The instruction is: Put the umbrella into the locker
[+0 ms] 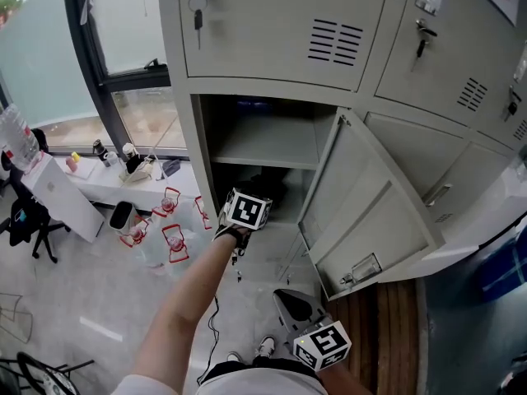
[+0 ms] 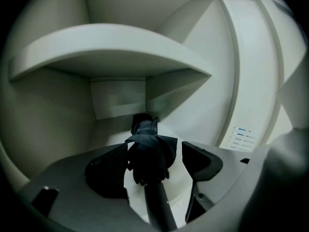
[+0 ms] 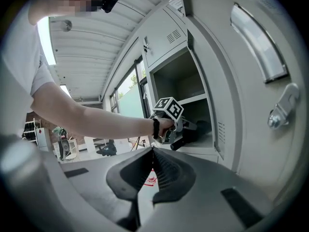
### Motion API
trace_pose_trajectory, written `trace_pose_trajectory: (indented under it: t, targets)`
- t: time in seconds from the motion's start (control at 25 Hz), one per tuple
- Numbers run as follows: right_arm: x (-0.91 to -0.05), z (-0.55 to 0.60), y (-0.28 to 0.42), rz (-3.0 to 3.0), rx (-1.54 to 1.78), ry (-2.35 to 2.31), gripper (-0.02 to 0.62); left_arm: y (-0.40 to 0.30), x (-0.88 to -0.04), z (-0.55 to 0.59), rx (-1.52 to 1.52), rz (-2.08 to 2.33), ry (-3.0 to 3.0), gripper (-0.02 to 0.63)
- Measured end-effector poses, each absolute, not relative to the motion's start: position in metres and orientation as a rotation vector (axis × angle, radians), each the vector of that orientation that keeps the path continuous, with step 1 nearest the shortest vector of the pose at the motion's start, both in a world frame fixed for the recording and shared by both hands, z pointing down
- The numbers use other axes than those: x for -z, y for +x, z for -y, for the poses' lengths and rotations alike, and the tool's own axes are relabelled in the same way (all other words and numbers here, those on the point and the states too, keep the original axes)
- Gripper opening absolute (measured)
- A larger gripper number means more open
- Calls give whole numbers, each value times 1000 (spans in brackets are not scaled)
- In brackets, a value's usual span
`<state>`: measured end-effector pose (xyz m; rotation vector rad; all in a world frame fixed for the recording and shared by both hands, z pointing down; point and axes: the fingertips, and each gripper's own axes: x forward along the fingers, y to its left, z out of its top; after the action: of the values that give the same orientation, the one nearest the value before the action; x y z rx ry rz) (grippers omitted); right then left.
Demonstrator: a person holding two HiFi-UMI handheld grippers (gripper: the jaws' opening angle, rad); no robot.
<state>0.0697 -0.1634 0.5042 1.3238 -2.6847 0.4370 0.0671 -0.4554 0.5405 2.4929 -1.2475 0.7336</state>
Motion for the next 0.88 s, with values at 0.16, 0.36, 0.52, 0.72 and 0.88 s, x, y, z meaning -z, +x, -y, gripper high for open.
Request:
trace_pose_trajectory:
  t: [0.16,0.36,0.52,0.72,0.88]
  targets:
    - [-502,152,71,2673,-430,1359,17,62,-531,444,-709,1281,2516,350]
    - [-494,136,71,2665,-413,1395,17,49,-518,423,-602,1329,2511,348]
    - [-490,127,69,2661,-402,1406,17,36,-515,409,-618,1367,2531,303]
    - [-487,117,60,2668,-390,1395,17,17,-510,396,-595,1399,2534,152]
    - [-485,110,55,2659,-385,1396,17,4,-500,379,-554,1462,2524,51]
